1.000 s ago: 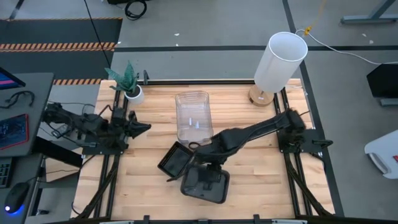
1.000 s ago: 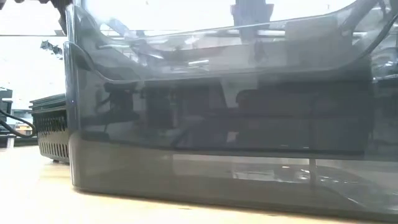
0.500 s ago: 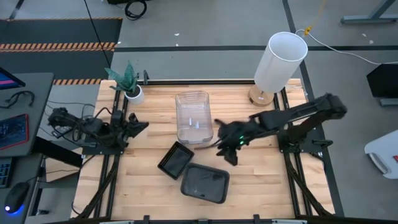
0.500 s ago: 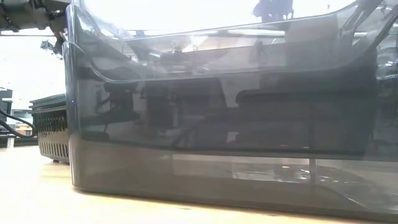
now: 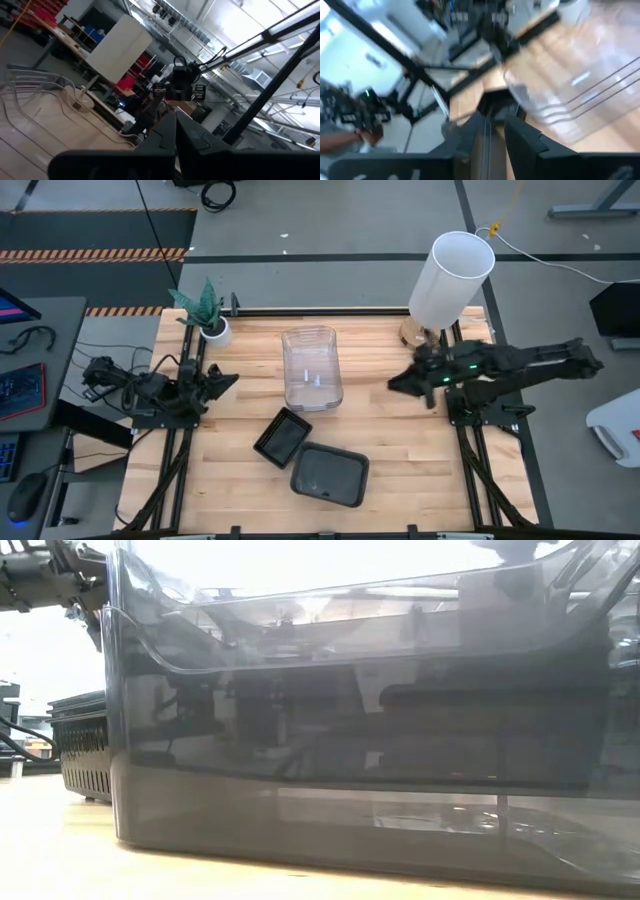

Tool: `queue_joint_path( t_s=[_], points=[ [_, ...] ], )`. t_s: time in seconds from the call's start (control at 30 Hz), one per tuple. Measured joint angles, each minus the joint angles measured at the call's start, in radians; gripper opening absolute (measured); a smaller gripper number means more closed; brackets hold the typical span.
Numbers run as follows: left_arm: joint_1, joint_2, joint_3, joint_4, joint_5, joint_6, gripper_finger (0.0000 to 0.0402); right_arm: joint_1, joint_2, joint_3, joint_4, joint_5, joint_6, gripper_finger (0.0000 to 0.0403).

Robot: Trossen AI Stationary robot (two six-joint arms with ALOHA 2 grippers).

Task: Stack baskets by color
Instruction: Return to home position

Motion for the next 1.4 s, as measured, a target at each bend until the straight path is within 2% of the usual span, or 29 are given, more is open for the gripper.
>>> queue_joint_path(
  t_s=[0.23, 0.43, 0.7, 0.83, 1.0, 1.23, 1.4],
  points=[
    [0.0, 0.0, 0.0, -0.011, -0.037, -0.028, 0.0004, 0.0, -0.317, -0.175, 0.029, 0.149, -0.009, 0.0061],
    [0.0, 0.0, 0.0, 0.0, -0.093, -0.116, 0.0004, 0.0, -0.509, -0.29, 0.031, 0.158, -0.032, 0.0034],
    [0.0, 0.0, -0.001, -0.018, -0.198, -0.138, 0.0015, 0.0, -0.666, -0.427, 0.035, 0.16, 0.006, 0.0005],
    [-0.002, 0.002, -0.001, -0.118, -0.197, -0.181, 0.0016, 0.0, -0.69, -0.498, 0.044, 0.237, 0.102, 0.0011],
    [-0.002, 0.002, -0.001, -0.258, -0.197, -0.197, 0.0012, 0.0, -0.68, -0.549, 0.047, 0.268, 0.217, 0.0021],
    [-0.002, 0.002, -0.001, -0.3, -0.198, -0.041, 0.0024, 0.0, -0.677, -0.585, 0.023, 0.241, 0.125, 0.002],
    [-0.002, 0.002, -0.001, -0.284, -0.197, -0.006, 0.0027, 0.0, -0.677, -0.585, 0.032, 0.24, 0.127, 0.002]
  ],
)
